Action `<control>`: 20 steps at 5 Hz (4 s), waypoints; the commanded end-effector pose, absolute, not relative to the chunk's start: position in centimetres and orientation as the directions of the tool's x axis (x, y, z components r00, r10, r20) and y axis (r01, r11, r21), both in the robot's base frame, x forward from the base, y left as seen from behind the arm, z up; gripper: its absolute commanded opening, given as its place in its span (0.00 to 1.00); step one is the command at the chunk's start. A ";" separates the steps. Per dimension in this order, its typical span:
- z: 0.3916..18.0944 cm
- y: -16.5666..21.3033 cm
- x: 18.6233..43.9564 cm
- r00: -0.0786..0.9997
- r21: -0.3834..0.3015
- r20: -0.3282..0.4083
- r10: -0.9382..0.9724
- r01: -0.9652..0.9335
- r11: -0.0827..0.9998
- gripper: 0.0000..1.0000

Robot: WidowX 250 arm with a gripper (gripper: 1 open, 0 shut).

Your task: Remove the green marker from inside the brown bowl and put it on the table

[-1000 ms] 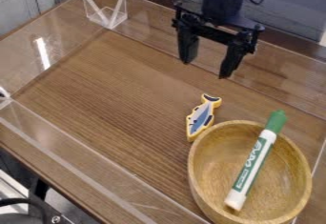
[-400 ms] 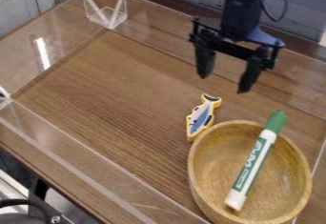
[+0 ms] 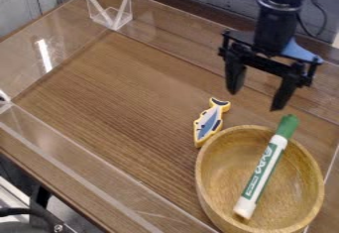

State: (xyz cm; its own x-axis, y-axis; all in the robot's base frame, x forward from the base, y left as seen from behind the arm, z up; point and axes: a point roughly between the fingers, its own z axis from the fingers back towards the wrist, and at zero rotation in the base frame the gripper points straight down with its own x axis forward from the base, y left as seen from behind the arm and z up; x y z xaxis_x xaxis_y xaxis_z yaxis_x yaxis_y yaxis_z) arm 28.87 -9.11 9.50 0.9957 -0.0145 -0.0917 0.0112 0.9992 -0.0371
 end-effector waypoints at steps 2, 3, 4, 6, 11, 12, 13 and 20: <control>10.2 -11.7 29.3 1.000 -0.070 -0.022 -0.008 0.007 0.998 1.00; 9.7 -12.6 29.4 1.000 -0.083 -0.006 -0.009 0.008 0.997 1.00; 9.2 -13.2 29.7 1.000 -0.097 0.007 -0.013 0.013 0.995 1.00; 8.1 -13.8 30.0 0.999 -0.114 0.027 -0.017 0.020 0.993 1.00; 7.2 -14.0 30.8 0.998 -0.140 0.049 0.029 -0.022 0.990 1.00; 7.2 -13.9 31.0 0.998 -0.141 0.051 0.036 -0.028 0.990 1.00; 6.6 -13.8 31.4 0.998 -0.139 0.059 0.035 -0.027 0.990 1.00; 8.1 -13.1 32.4 0.995 -0.147 0.095 0.025 -0.011 0.989 0.00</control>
State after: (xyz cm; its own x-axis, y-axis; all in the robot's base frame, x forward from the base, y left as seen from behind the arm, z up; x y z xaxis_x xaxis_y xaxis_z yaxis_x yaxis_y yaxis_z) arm 31.30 -12.89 5.36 0.9998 0.0176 0.0127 -0.0160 0.9932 -0.1153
